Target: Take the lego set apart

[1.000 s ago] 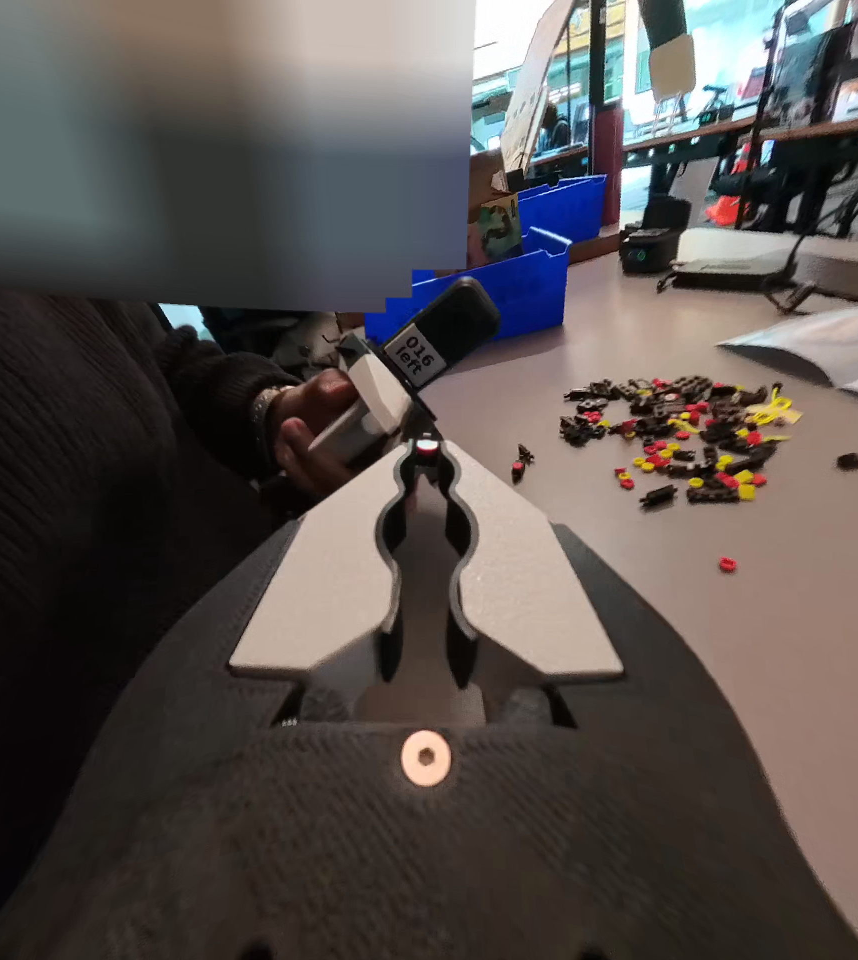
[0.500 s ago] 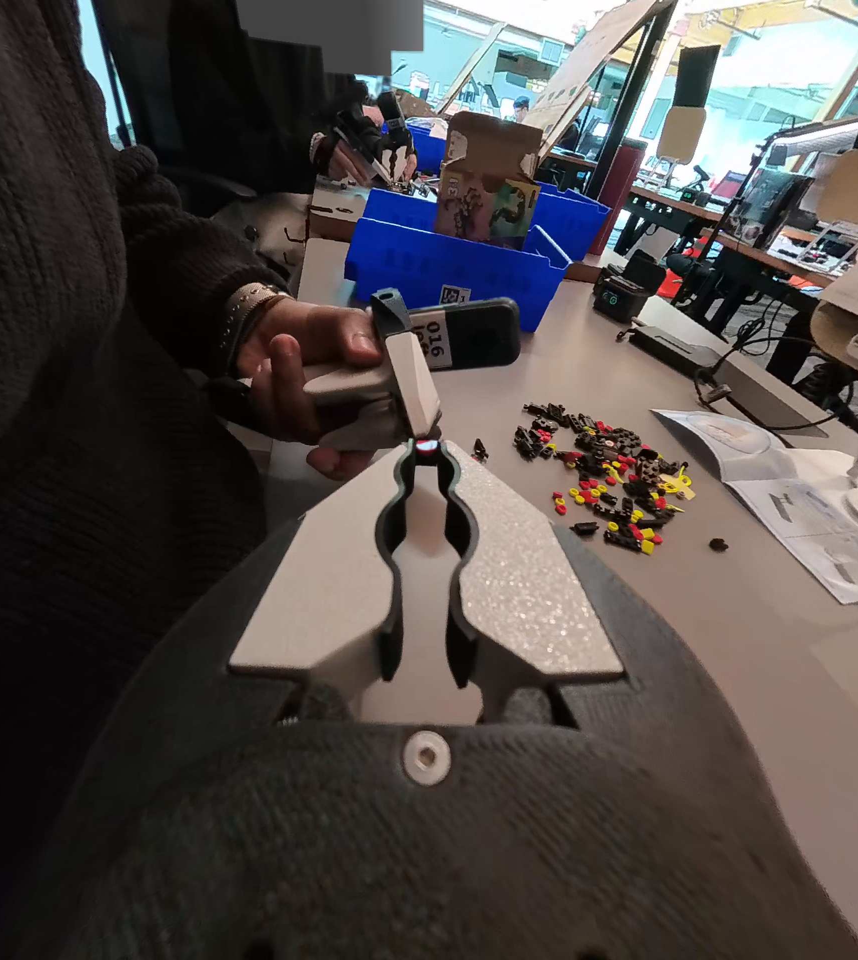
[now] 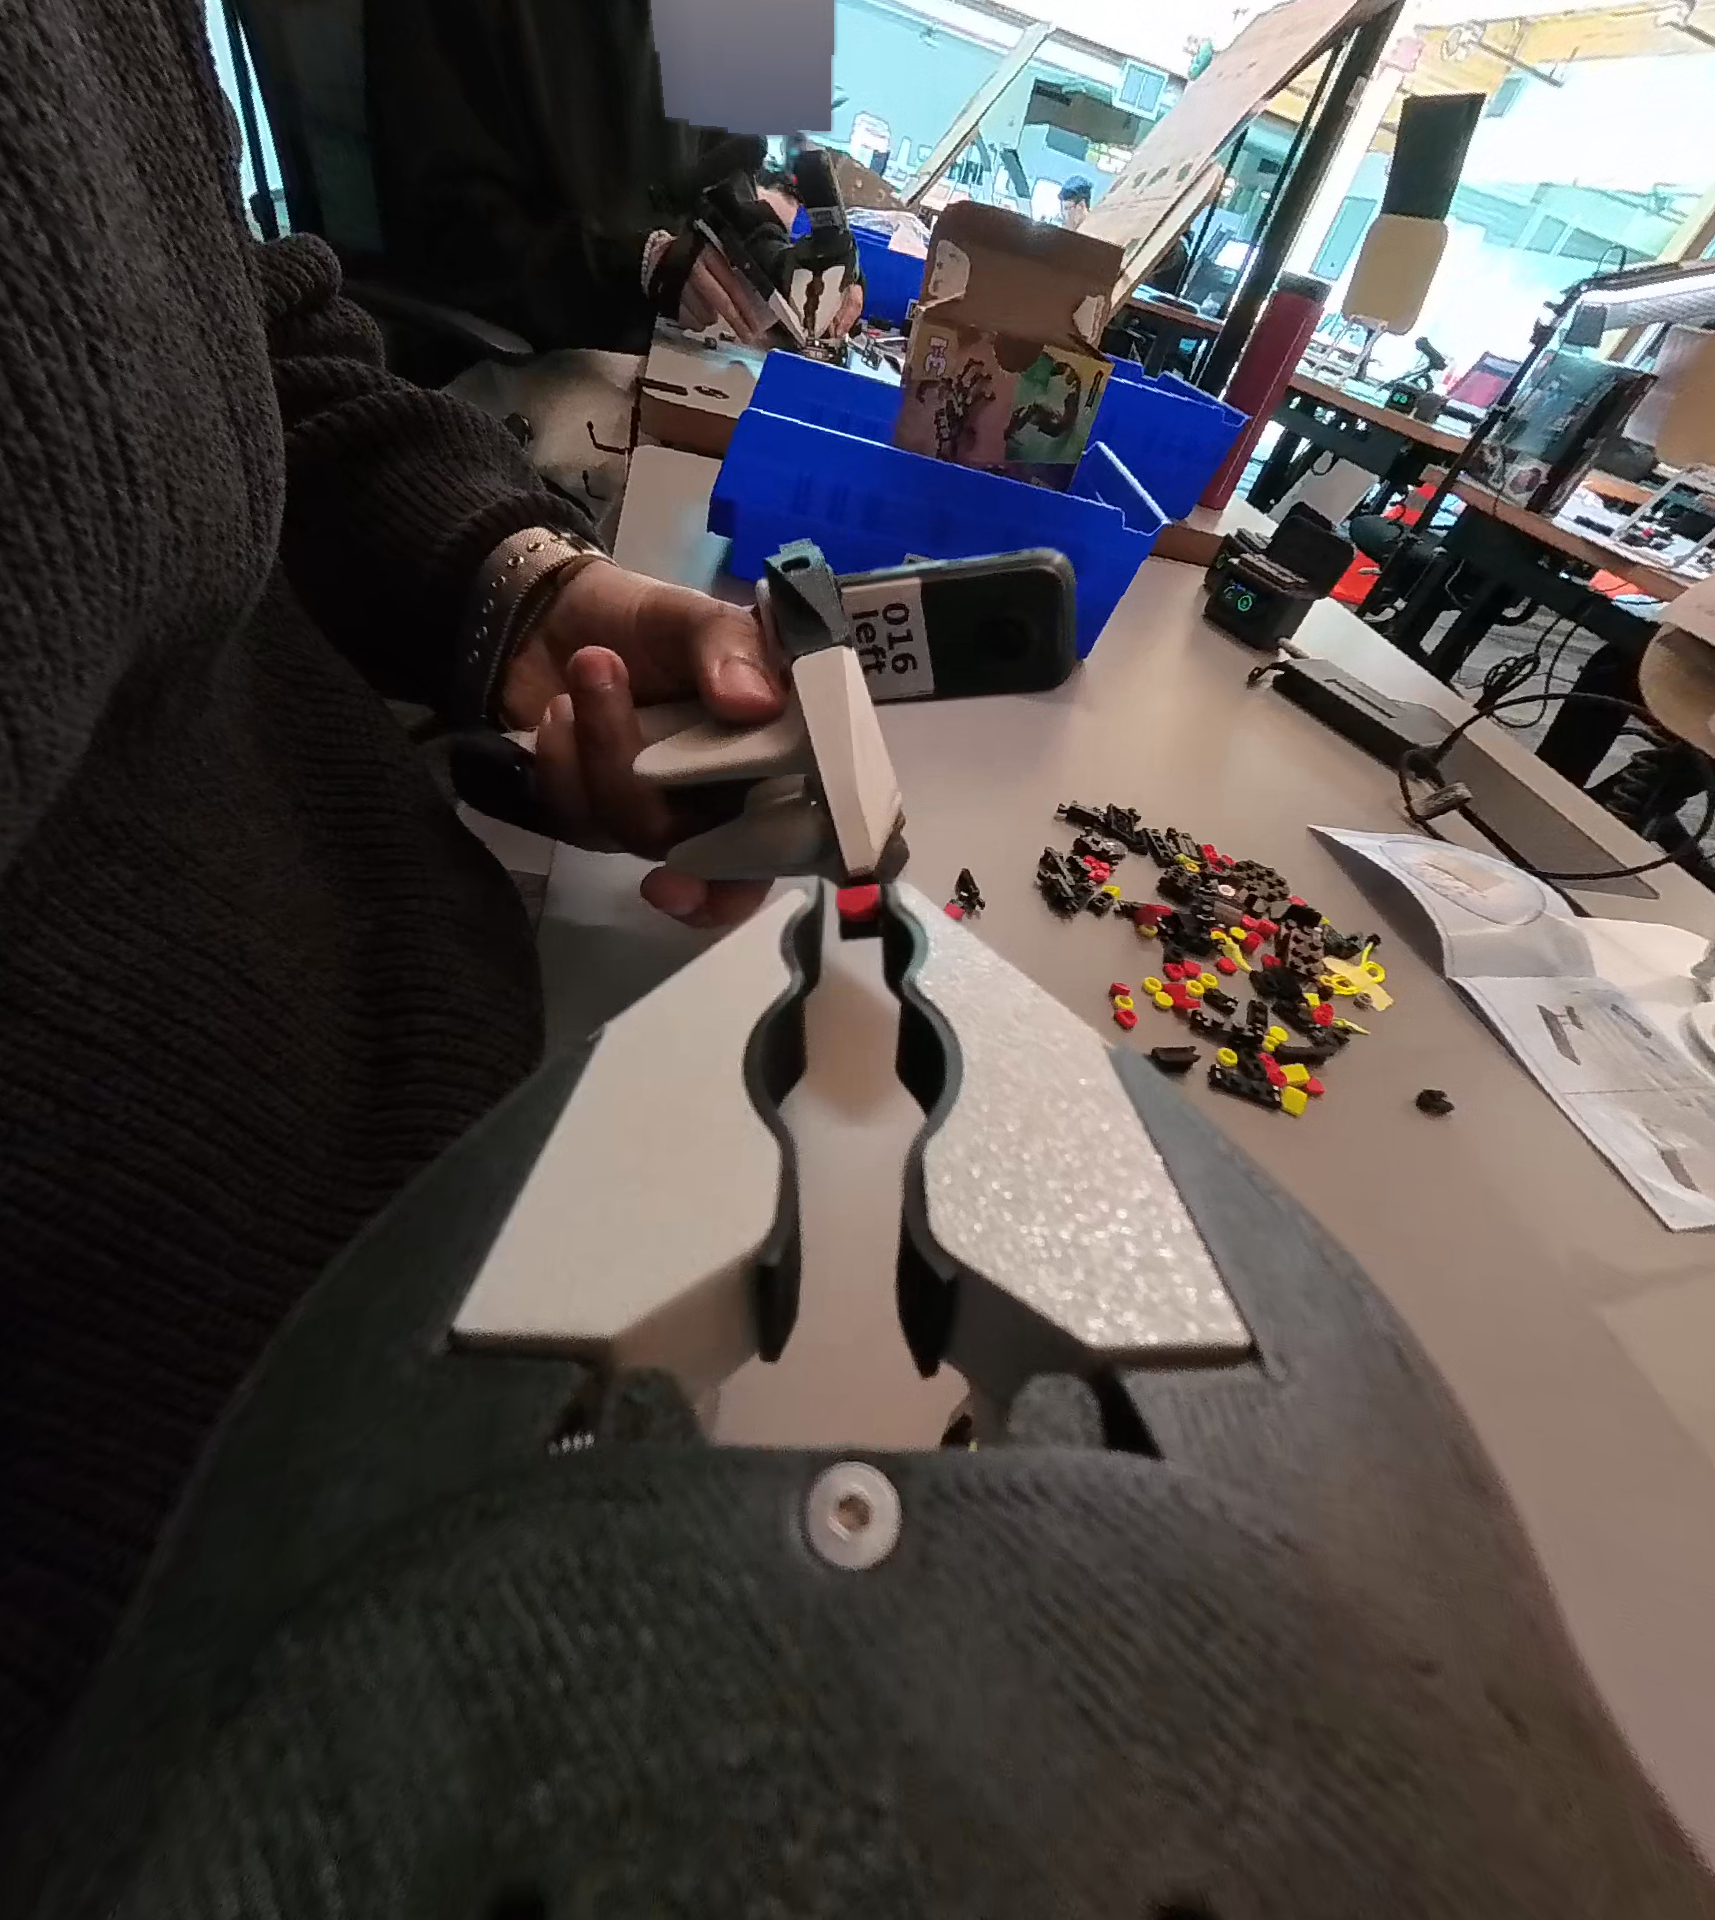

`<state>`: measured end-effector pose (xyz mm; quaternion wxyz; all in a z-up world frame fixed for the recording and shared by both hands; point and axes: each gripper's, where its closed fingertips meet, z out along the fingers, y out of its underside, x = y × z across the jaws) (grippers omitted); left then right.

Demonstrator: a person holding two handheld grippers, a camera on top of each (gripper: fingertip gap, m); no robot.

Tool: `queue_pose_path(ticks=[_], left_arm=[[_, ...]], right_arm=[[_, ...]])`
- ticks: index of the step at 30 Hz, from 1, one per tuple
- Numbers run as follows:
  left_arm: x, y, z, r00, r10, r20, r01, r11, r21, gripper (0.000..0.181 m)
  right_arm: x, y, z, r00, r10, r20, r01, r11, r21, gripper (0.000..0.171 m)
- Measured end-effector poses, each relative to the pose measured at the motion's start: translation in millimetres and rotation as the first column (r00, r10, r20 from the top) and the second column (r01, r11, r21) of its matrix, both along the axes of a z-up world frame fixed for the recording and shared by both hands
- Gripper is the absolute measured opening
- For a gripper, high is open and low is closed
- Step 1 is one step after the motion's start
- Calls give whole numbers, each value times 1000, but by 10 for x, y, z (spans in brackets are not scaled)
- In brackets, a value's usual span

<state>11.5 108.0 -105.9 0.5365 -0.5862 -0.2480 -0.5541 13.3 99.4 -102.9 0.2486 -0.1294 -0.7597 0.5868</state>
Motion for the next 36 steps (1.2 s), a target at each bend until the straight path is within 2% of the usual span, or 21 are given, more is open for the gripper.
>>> queue_pose_path(ticks=[6,13,15,25,26,27,28,29,30,31,33,36], left_arm=[[25,-2,-11,999,-21,27,21,1000,-4,3],[18,19,-73,997,-18,69,20,999,-37,3],[20,23,-69,997,-18,74,21,999,-39,3],[55,20,-109,1000,-22,12,23,997,-77,3],[12,50,-277,999,14,-37,-20,985,-170,3],[-36,56,-505,991,31,-128,-63,966,-251,3],[-54,53,-484,999,22,-35,-30,971,-235,3],[-56,50,-389,1000,14,27,-9,981,-193,3],[-14,55,-380,998,5,-58,-16,981,-194,4],[19,59,-334,993,9,-114,-30,982,-184,4],[-19,63,-310,990,37,-136,-61,982,-178,4],[-150,38,-257,995,80,-67,-89,987,-137,3]], right_arm=[[9,5,-3,1000,4,-3,-3,1000,23,7],[3,15,-68,1000,-26,3,26,991,134,7],[5,18,-63,998,-37,55,29,990,135,7],[64,-10,-62,997,2,79,-10,995,100,6],[144,-86,65,996,67,62,-68,997,21,7],[251,-186,437,989,143,46,-131,971,-199,7],[281,-233,622,984,169,62,-146,949,-279,6],[194,-204,461,997,78,11,-77,993,-87,7],[81,-78,269,997,-18,-82,26,995,99,7],[29,16,196,995,-58,-83,66,992,108,7],[19,87,286,998,-42,45,46,996,-79,7],[-57,213,383,997,-59,41,64,985,-158,7]])
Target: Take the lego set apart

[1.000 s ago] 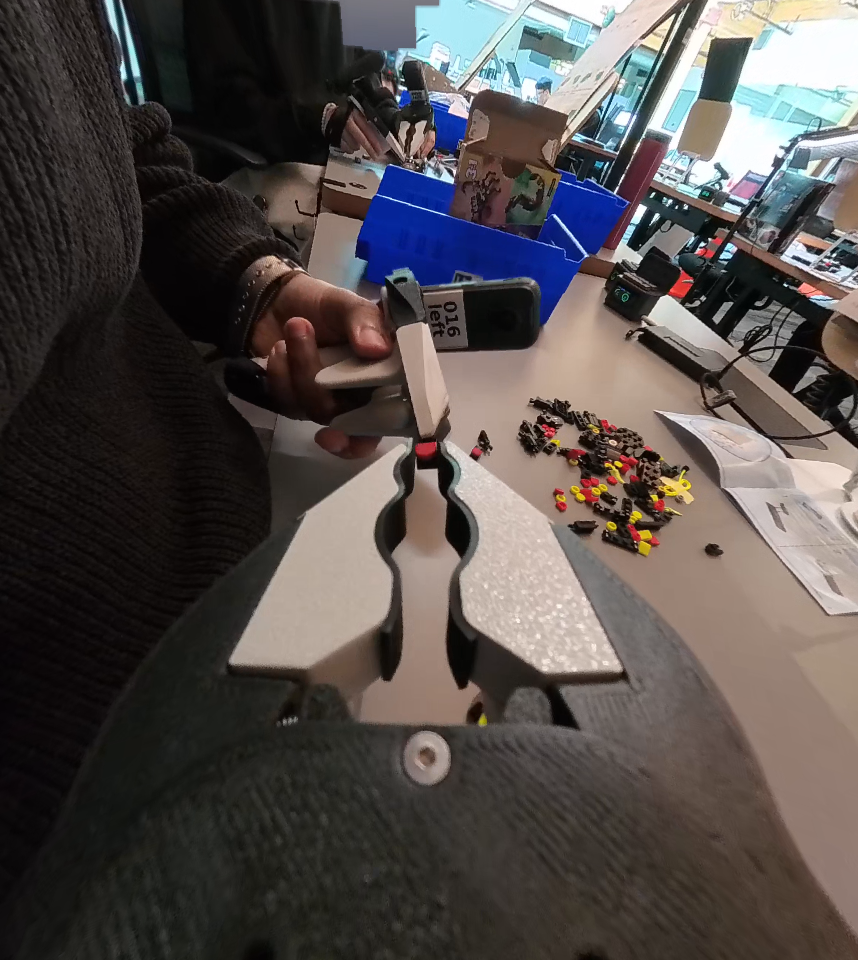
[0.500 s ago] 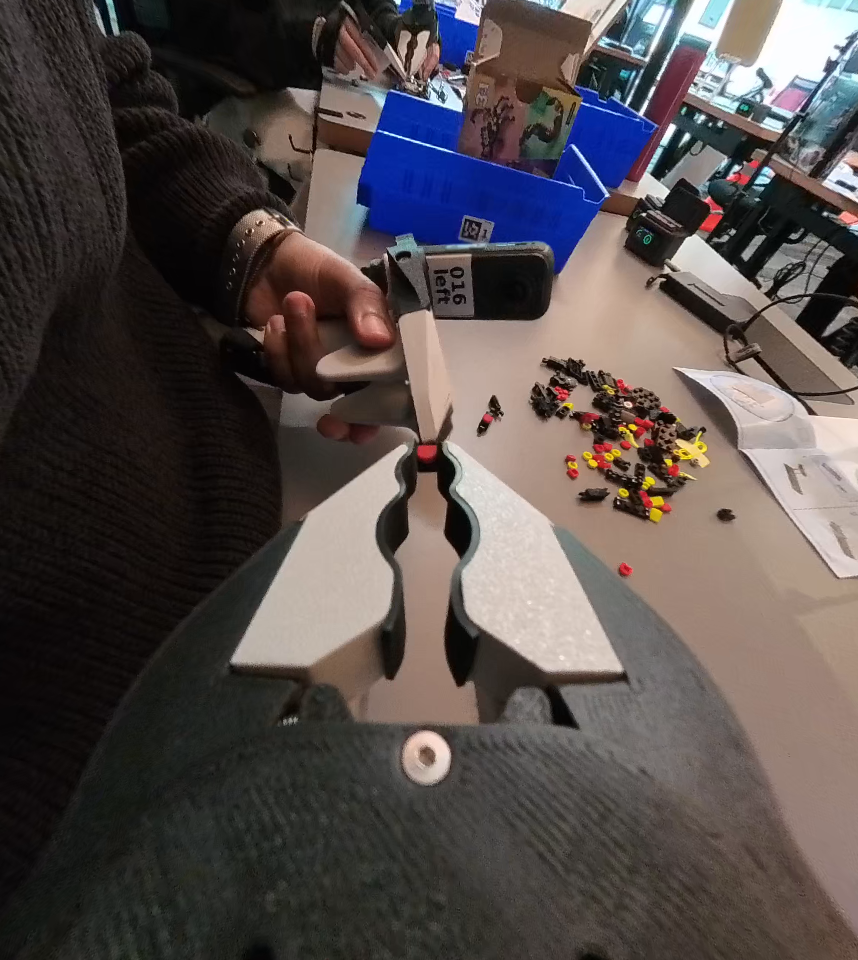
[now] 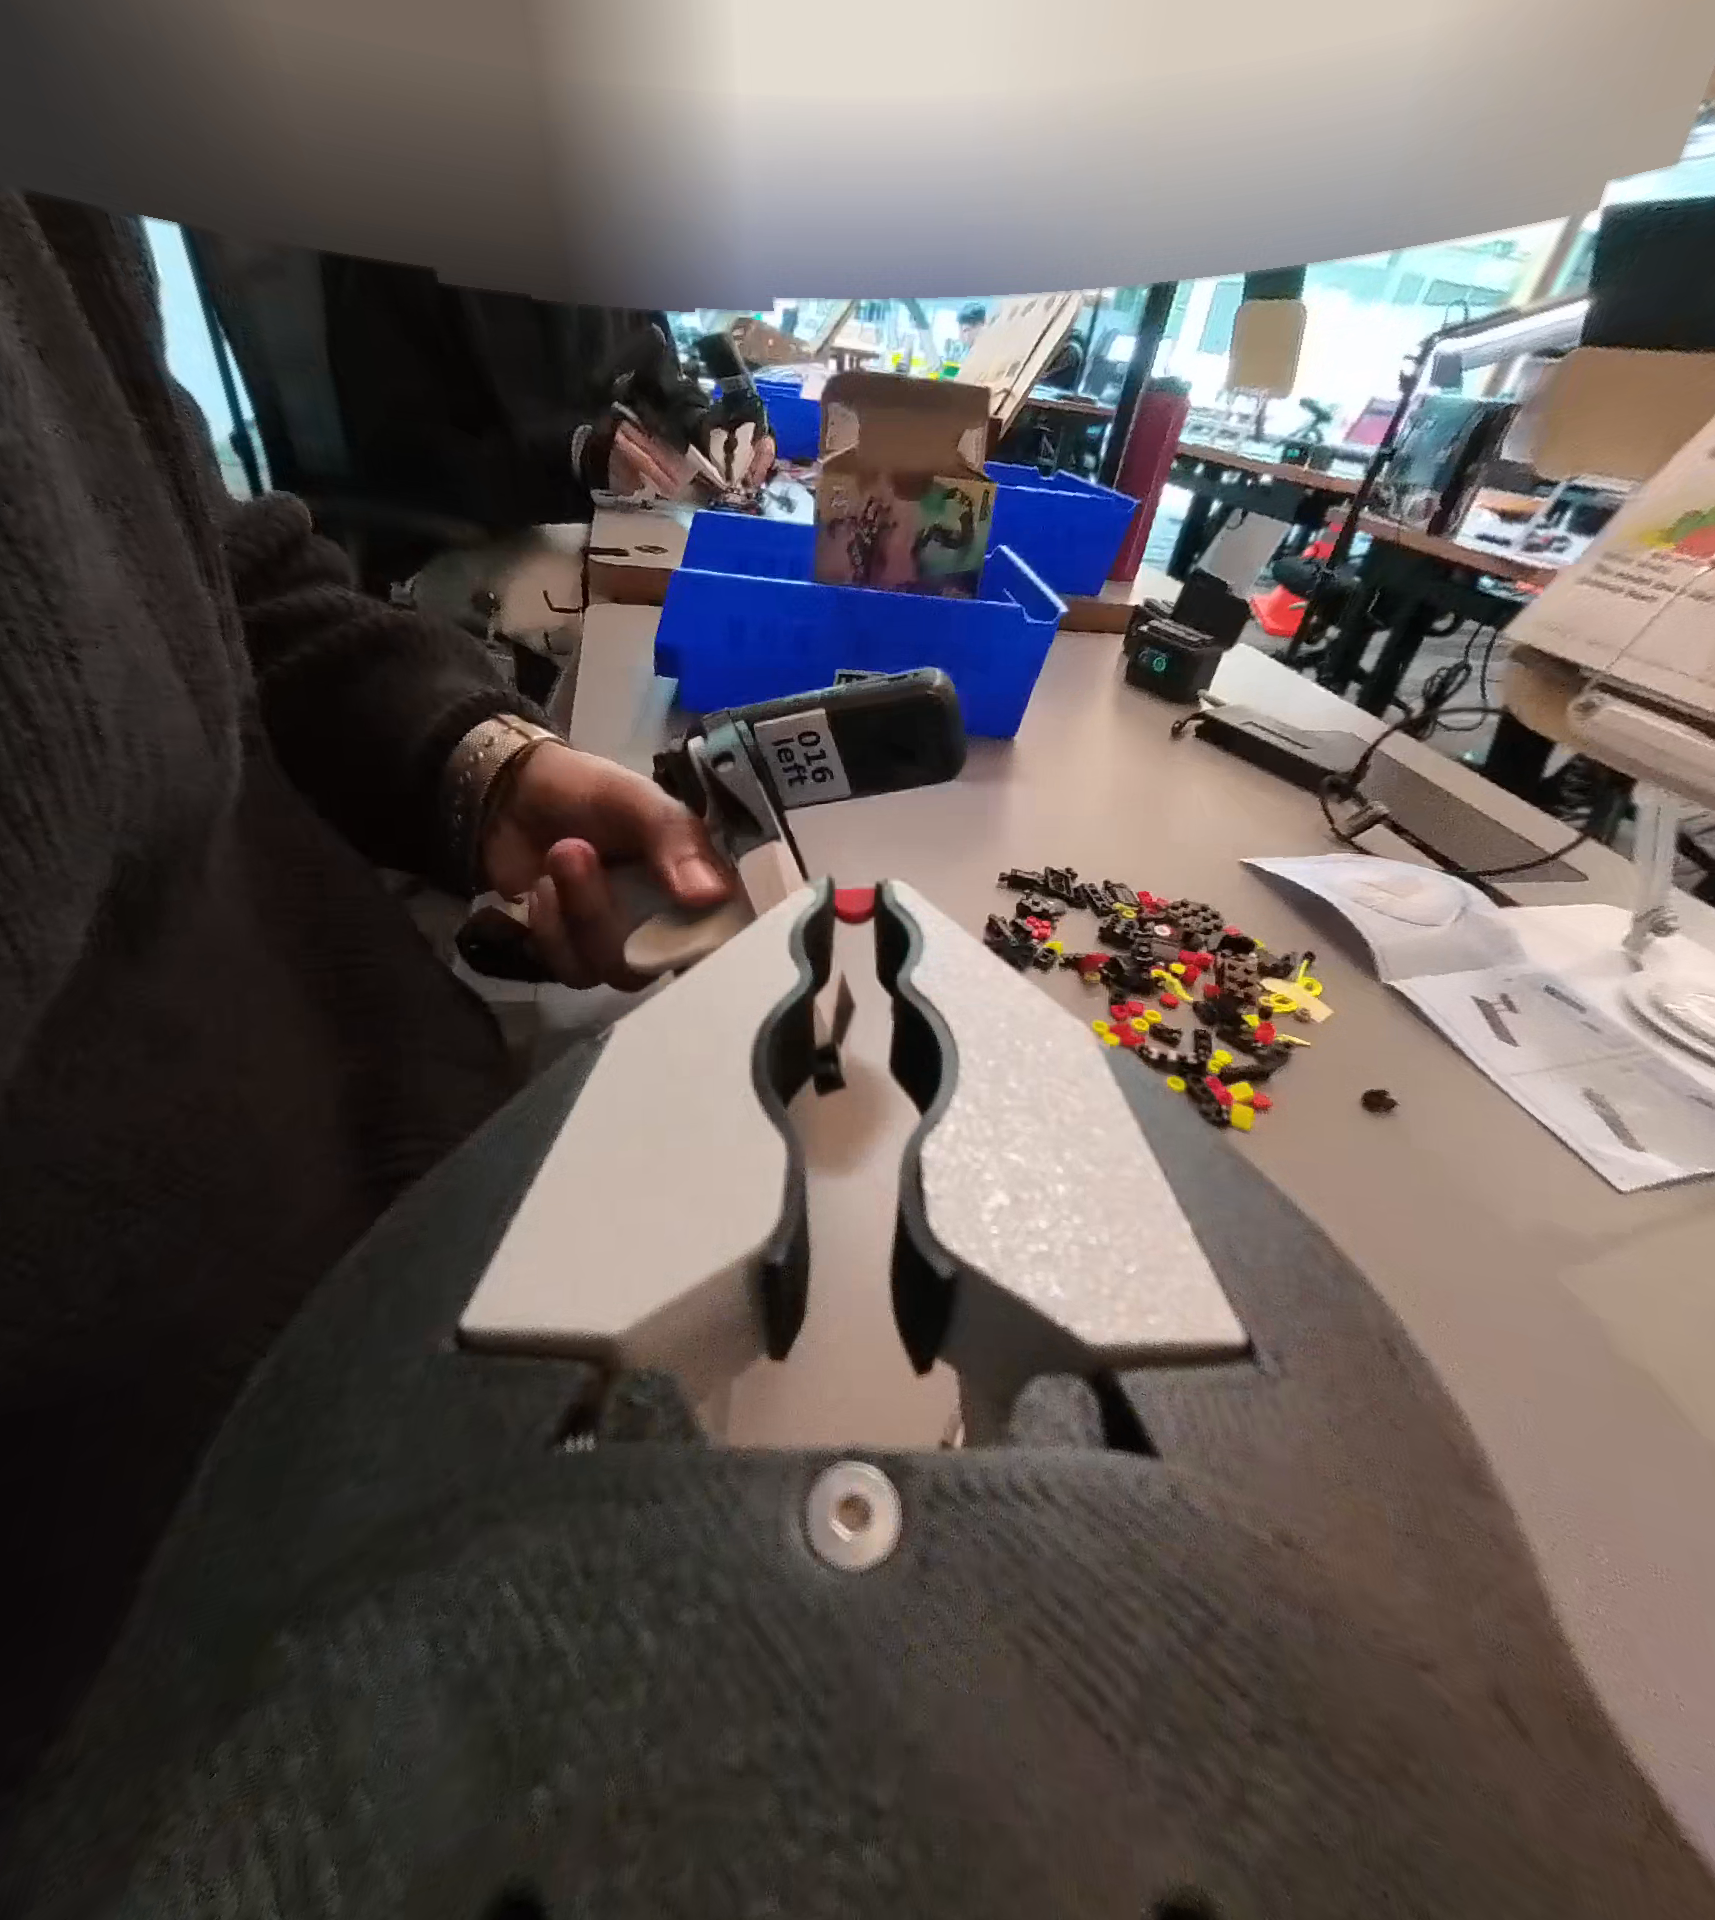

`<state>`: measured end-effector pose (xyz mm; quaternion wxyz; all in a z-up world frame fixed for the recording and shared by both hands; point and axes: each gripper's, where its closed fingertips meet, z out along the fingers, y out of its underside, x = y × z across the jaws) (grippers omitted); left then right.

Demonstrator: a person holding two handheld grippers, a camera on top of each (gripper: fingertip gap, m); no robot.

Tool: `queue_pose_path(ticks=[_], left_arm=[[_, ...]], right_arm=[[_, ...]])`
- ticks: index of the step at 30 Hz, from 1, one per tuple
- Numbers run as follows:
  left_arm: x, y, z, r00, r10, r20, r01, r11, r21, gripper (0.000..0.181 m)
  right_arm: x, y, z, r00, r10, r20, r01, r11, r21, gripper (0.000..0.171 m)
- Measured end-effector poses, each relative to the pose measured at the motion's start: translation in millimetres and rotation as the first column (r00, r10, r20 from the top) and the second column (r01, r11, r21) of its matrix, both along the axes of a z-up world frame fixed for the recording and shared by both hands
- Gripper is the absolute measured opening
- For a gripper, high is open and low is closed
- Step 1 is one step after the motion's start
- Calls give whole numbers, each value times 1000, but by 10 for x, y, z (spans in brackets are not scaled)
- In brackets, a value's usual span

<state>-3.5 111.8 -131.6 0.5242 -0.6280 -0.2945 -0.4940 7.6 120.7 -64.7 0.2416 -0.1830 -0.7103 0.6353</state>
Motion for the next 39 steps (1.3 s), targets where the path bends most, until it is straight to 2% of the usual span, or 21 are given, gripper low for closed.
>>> queue_pose_path(ticks=[4,7,9,11,14,17,18,21,22,23,24,26,28,30,33,34,35,36,37,39], left_arm=[[-69,-10,96,998,38,-52,-36,999,41,4],[-385,-88,75,974,161,-158,-162,987,9,4],[-751,-211,5,925,271,-267,-295,954,-51,4],[-1153,-365,-92,829,350,-436,-434,895,-106,4],[-1610,-556,-234,695,353,-626,-563,809,-169,4],[-1848,-628,-375,667,332,-667,-598,772,-214,4],[-1895,-637,-431,675,333,-658,-602,765,-230,5],[-1961,-645,-515,710,349,-612,-602,752,-270,29],[-1961,-646,-508,720,354,-596,-599,751,-278,37],[-1973,-666,-491,714,364,-598,-611,741,-279,44],[-2004,-706,-468,688,378,-619,-640,718,-274,50],[-2042,-788,-379,616,389,-685,-693,680,-237,50],[-2014,-833,-243,548,394,-738,-718,674,-174,51],[-1977,-866,-157,492,391,-777,-736,664,-132,49],[-1929,-861,-77,431,371,-823,-743,663,-90,49],[-1919,-852,-70,417,359,-835,-744,663,-87,49],[-1903,-841,-74,407,344,-846,-742,665,-86,50],[-1886,-834,-81,400,332,-854,-741,666,-88,50],[-1873,-835,-89,394,324,-860,-744,662,-92,51],[-1853,-878,-92,386,317,-866,-763,638,-107,45]], right_arm=[[-166,125,-154,993,-78,85,84,994,-64,6],[-426,202,-359,973,-186,135,191,981,-29,6],[-624,153,-505,959,-226,174,225,974,21,6],[-845,45,-652,950,-242,198,228,969,91,6],[-1226,-125,-896,954,-230,194,183,955,234,6],[-1600,-228,-1103,964,-208,163,138,922,361,7],[-1704,-257,-1146,964,-207,165,131,915,383,13],[-1803,-363,-1297,938,-180,295,45,909,413,31],[-1788,-359,-1339,918,-190,349,23,903,429,46],[-1778,-326,-1345,902,-213,376,26,896,444,55],[-1752,-293,-1301,899,-221,379,33,896,443,55],[-1665,-228,-1047,923,-213,322,80,921,381,51],[-1518,-148,-704,955,-203,218,135,948,289,47],[-1299,-81,-434,971,-205,123,176,962,209,49],[-894,-34,-280,975,-220,-11,219,963,157,47],[-767,-19,-274,970,-236,-52,242,958,153,43],[-617,-28,-271,968,-232,-101,246,954,173,30],[-451,-69,-235,962,-205,-181,241,948,206,3],[-327,-90,-146,937,-211,-279,275,938,212,0],[-195,-10,141,813,-345,-468,428,900,81,0]])
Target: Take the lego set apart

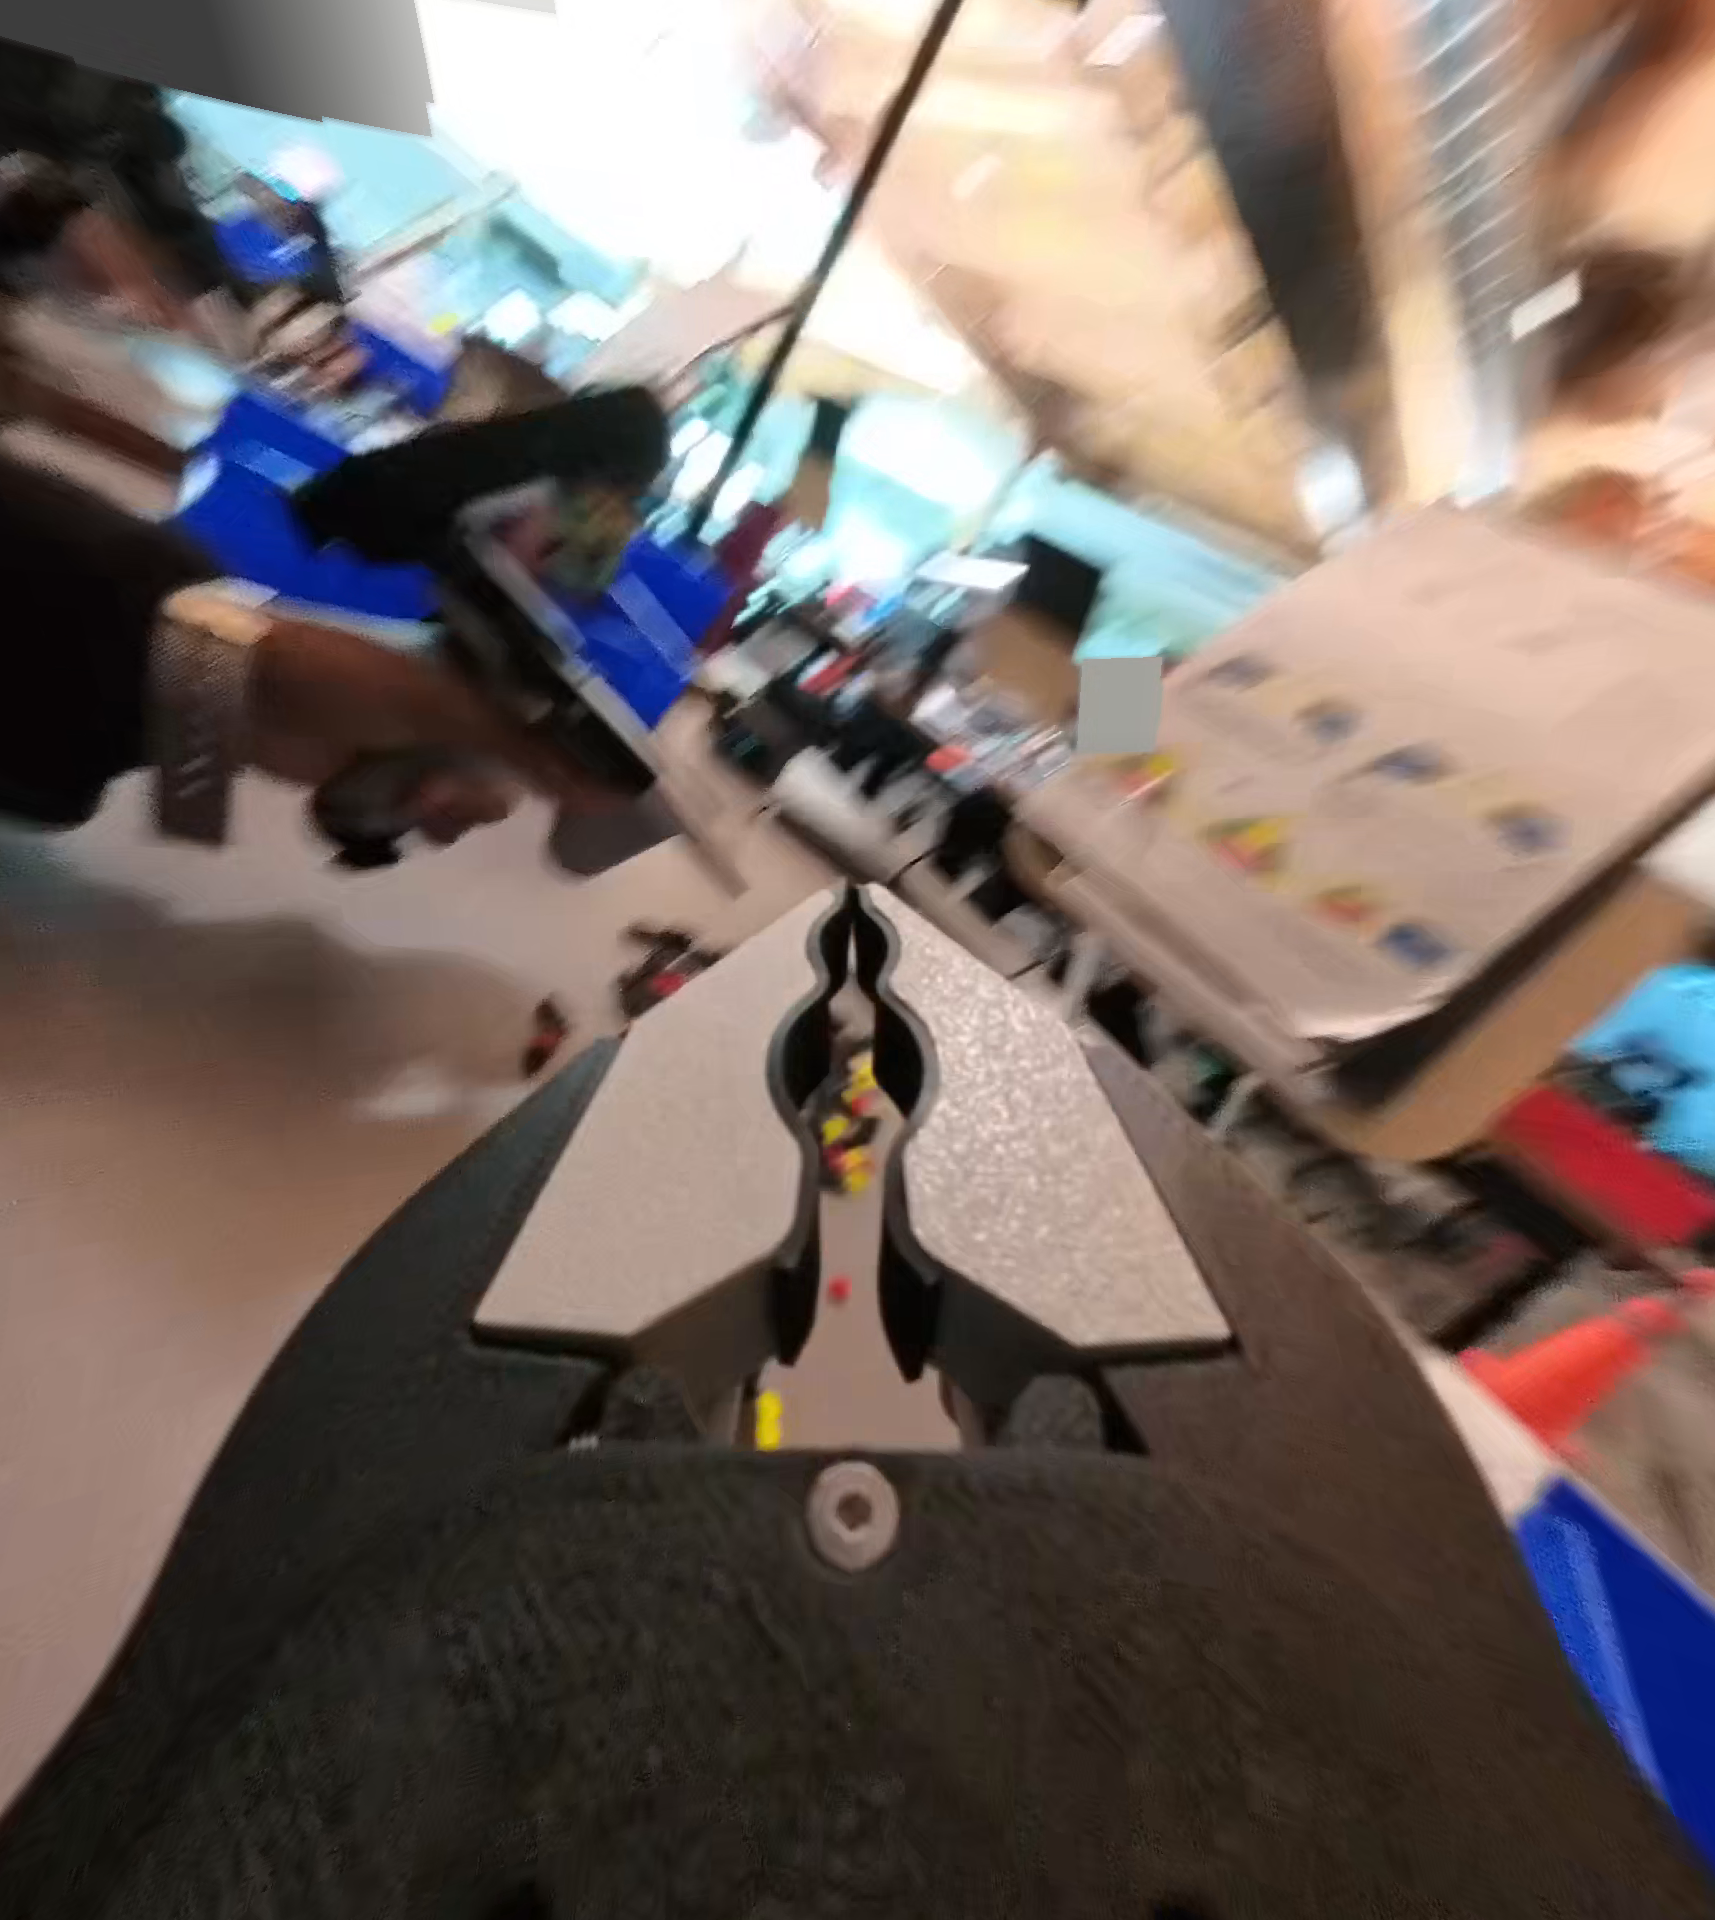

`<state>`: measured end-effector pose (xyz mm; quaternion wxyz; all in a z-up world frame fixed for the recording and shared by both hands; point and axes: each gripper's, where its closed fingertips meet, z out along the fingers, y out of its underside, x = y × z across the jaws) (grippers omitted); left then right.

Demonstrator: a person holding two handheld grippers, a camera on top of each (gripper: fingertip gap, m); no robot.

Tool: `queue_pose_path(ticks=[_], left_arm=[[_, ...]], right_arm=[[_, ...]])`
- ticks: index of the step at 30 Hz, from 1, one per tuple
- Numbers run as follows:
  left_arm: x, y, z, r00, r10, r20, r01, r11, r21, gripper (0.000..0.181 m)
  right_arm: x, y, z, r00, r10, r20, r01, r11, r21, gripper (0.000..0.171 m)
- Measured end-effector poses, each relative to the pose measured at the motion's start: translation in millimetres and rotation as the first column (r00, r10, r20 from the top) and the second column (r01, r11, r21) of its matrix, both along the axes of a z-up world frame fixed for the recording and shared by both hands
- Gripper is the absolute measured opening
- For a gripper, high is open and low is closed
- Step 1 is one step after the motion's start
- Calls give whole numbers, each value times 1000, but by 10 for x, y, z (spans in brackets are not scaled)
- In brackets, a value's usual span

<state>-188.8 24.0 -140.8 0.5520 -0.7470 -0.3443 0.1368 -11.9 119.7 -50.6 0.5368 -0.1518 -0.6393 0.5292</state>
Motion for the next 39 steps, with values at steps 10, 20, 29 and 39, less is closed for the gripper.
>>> queue_pose_path(ticks=[10,20,29,39], left_arm=[[221,-210,-126,994,49,-98,-66,982,-175,0],[583,-25,-510,937,-345,-51,302,876,-376,9],[664,-118,-645,917,-396,46,383,842,-380,13],[506,-183,-838,944,-323,65,315,831,-459,17]], right_arm=[[-136,67,-462,884,130,449,49,929,-366,0],[-83,125,-598,928,29,372,26,989,-144,7],[-142,188,-743,897,39,441,35,987,-159,3],[-160,198,-800,888,31,459,42,988,-147,3]])
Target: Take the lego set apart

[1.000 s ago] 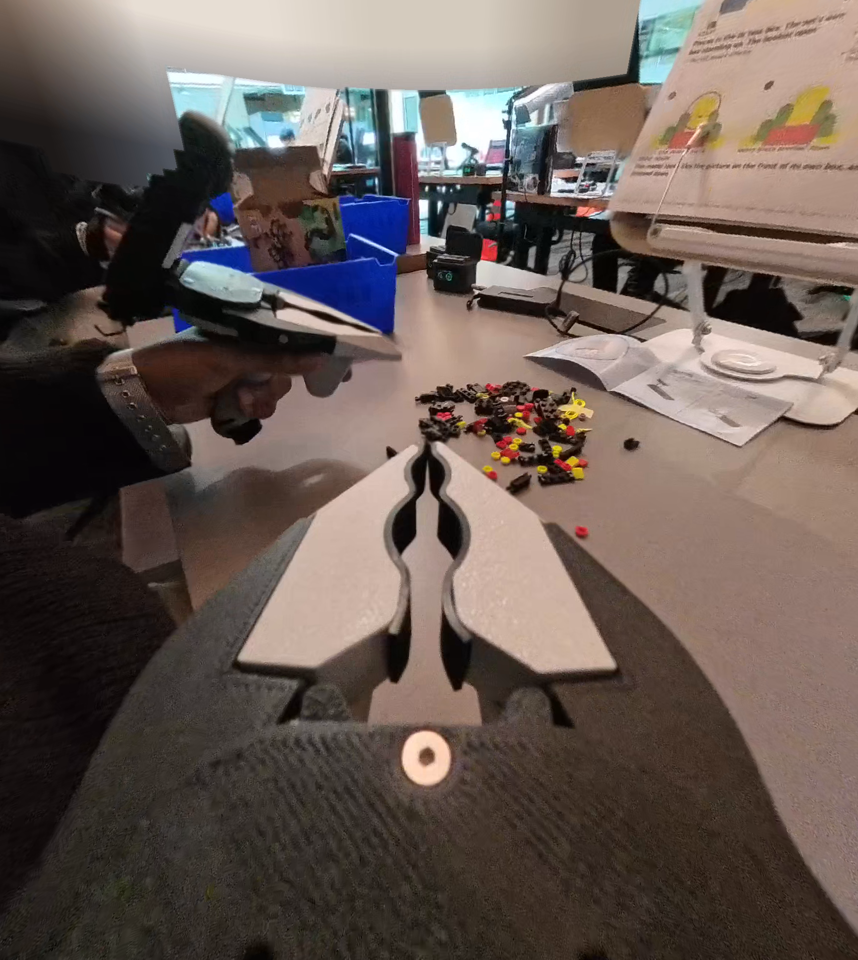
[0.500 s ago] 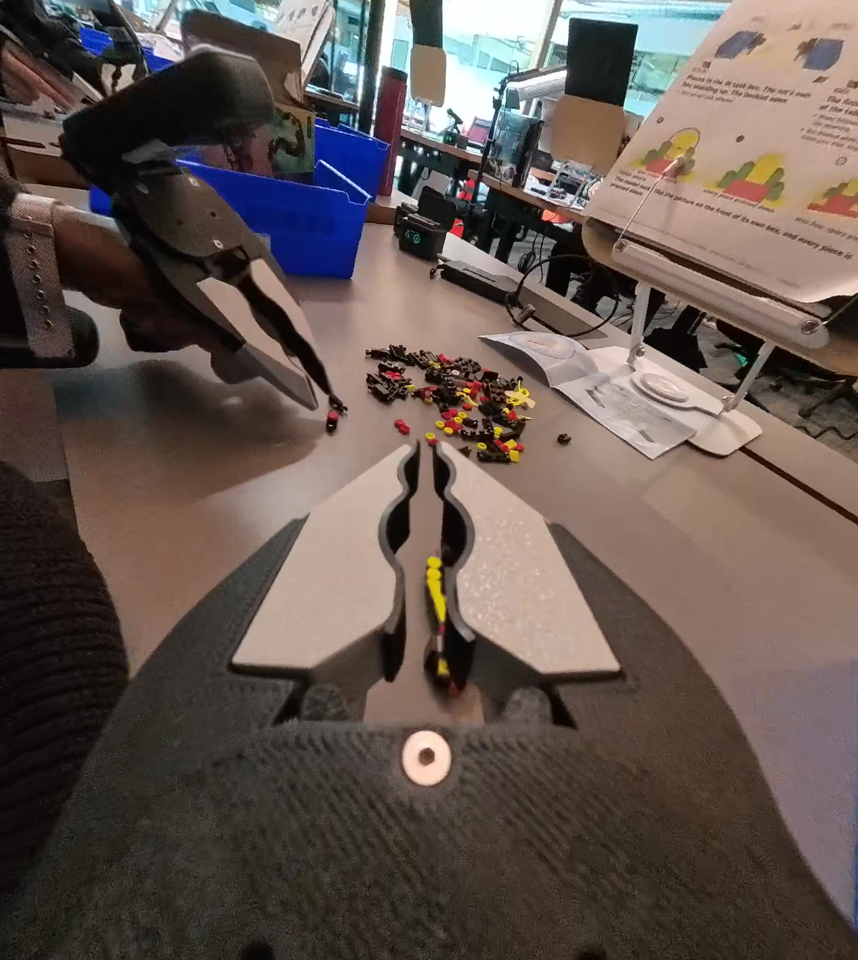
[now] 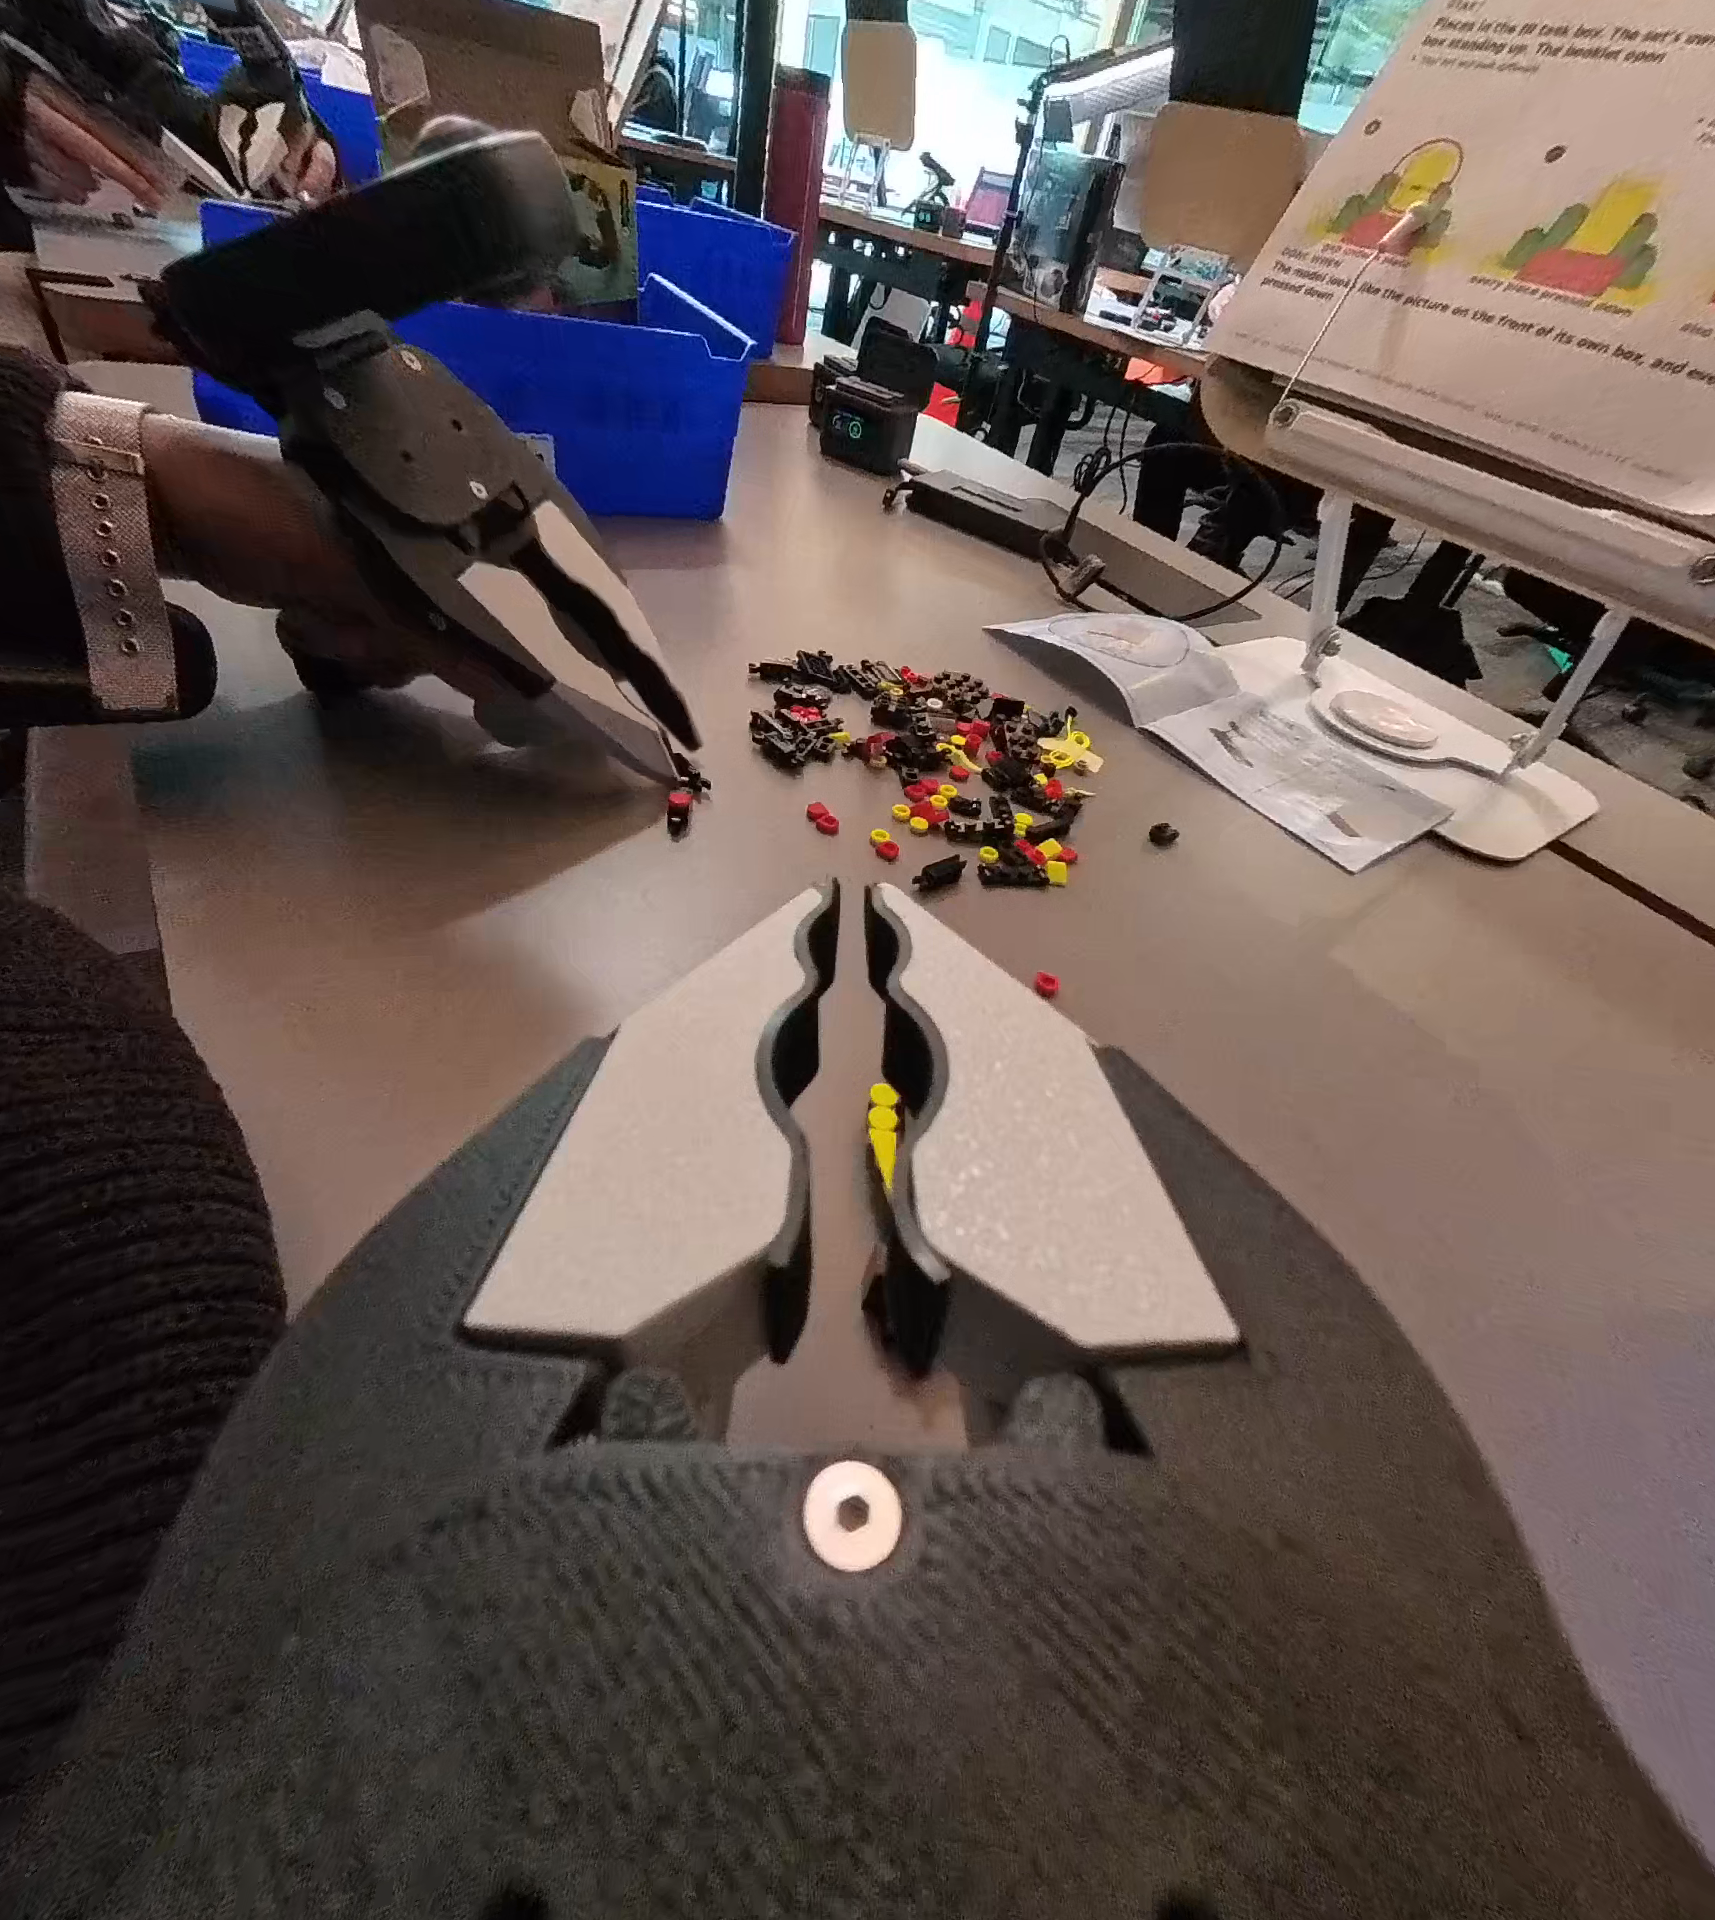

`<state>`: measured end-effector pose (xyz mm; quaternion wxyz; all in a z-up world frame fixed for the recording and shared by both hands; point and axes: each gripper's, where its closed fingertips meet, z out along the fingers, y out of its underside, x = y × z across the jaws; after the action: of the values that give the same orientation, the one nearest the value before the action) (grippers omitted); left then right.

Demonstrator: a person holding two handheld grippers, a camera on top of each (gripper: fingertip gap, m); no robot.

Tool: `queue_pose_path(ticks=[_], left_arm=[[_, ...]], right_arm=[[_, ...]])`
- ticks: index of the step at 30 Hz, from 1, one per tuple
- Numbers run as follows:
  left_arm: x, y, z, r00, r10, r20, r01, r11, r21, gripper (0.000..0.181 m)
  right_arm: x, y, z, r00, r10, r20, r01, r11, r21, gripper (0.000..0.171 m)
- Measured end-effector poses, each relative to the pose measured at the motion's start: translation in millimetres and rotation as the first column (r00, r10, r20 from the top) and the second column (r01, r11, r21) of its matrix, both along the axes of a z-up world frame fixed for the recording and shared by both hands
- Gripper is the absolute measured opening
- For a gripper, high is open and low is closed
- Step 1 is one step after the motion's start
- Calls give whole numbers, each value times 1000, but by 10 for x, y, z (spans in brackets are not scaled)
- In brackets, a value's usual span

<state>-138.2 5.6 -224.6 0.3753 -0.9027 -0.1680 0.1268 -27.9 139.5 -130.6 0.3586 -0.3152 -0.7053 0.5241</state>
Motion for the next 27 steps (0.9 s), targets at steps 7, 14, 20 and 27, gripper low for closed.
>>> queue_pose_path(ticks=[7,14,20,27], left_arm=[[-162,84,136,995,29,-98,-25,999,38,2],[-706,162,183,968,201,-152,-198,979,37,31],[-537,406,382,980,173,-98,-155,974,163,44],[-109,907,231,999,34,-23,-32,997,70,30]], right_arm=[[-16,14,-16,1000,-6,10,6,1000,-7,3],[-2,2,-3,1000,-3,23,4,1000,-29,3],[-19,21,-16,999,-24,41,26,999,-34,3],[0,-37,-50,996,-23,84,27,998,-52,3]])
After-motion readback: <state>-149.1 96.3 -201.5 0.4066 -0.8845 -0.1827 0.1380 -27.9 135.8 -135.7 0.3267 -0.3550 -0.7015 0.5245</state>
